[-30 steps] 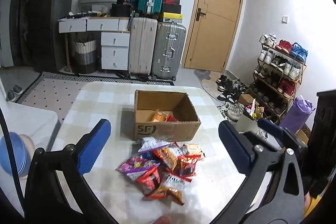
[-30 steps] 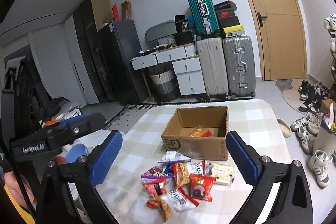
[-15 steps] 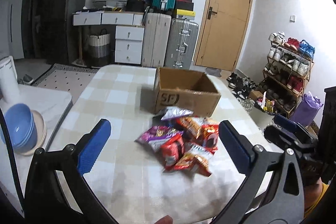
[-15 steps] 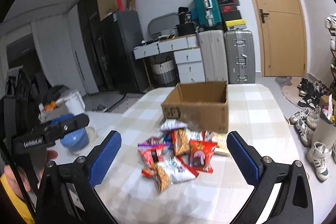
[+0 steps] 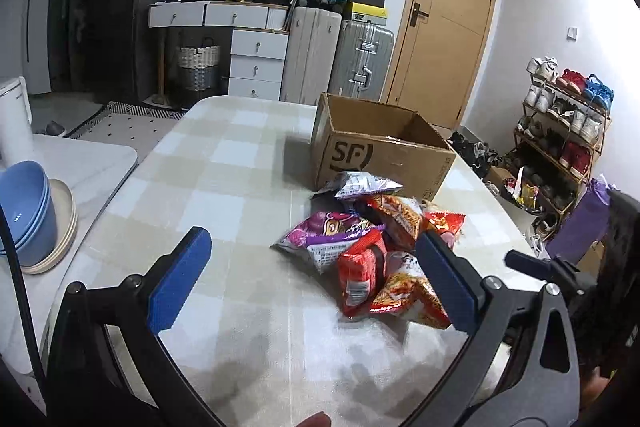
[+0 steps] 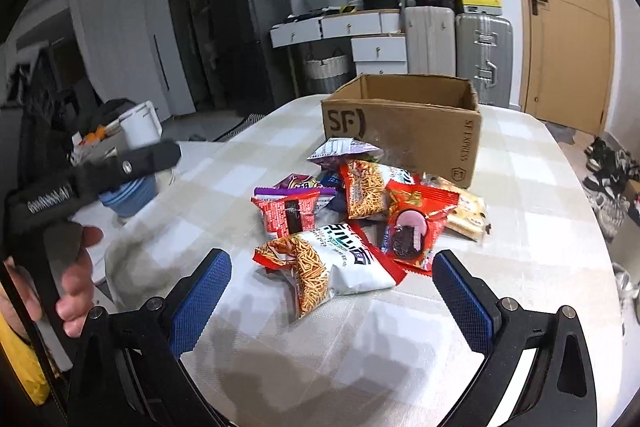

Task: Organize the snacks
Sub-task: 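Grasp the white noodle-snack bag with the right tool while the left tool grasps a red chip bag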

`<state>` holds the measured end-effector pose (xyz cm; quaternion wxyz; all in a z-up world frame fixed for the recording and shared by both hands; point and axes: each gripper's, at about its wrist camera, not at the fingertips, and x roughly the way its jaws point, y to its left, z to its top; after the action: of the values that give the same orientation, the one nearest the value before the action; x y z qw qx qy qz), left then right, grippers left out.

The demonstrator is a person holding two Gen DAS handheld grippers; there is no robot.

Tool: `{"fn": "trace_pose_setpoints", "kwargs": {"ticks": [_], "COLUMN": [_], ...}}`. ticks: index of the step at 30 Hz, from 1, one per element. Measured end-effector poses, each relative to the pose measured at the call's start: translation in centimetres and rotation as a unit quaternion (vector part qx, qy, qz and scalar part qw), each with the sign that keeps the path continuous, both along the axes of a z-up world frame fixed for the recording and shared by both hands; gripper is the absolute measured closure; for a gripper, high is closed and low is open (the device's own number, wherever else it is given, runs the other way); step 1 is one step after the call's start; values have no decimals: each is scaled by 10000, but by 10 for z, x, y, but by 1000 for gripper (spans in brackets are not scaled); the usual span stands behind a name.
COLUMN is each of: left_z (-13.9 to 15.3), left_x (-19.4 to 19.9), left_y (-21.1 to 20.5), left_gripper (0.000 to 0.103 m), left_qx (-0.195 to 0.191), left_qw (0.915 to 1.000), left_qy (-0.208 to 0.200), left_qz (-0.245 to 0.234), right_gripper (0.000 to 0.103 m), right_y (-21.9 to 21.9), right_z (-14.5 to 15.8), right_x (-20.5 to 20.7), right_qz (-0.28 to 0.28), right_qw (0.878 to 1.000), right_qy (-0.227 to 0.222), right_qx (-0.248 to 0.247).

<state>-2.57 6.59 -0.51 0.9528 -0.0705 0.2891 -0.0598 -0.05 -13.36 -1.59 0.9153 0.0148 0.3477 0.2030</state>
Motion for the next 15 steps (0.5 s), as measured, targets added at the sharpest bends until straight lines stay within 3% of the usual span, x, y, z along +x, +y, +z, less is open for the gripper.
{"fn": "trace_pose_setpoints", "kwargs": {"ticks": [6,11,15], "left_z": [-4,-10,-13], "left_x": [4,7,7], "left_y": [-5,-8,-7], "left_gripper": [1,1,1], "left_qx": [-22,58,-4], "left_qw": [9999,9997,9995], "left_qy": [61,205,317], "left_qz": [-145,-97,-88], "right_gripper": [1,1,1], "right_y": [5,22,25], "right_z": [-9,-27,-40], "right_x": [16,30,43], "right_qz": [47,334,433], "right_qw": [9997,9979,9963], "right_qy": [249,405,622], "right_qx": [13,-386,-407]}}
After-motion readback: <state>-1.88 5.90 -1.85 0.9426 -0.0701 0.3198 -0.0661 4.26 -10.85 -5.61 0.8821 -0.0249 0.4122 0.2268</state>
